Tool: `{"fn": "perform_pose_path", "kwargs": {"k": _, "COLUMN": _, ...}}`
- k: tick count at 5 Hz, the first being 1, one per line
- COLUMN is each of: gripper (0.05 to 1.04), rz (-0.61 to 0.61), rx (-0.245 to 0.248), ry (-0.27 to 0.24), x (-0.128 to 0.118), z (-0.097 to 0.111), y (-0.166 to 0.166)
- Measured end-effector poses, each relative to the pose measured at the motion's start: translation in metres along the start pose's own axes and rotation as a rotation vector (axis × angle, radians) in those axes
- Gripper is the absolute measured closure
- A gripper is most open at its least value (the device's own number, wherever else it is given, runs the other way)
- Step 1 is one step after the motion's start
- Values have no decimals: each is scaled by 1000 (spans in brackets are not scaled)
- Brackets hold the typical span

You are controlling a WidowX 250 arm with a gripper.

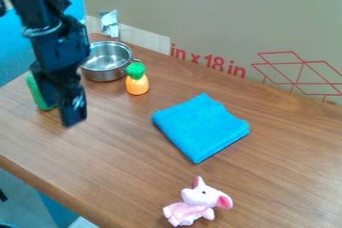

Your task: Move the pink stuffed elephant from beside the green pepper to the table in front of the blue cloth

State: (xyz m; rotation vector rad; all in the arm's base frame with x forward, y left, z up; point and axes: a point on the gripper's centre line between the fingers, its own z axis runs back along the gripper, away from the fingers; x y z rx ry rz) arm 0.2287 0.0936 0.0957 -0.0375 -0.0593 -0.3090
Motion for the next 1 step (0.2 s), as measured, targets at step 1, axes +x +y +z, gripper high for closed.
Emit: {"fn": "perform_pose_path", "kwargs": {"k": 1, "gripper": 74, "rz": 13, "rx": 13, "ry": 6, "x": 16, "z": 1, "y": 20}}
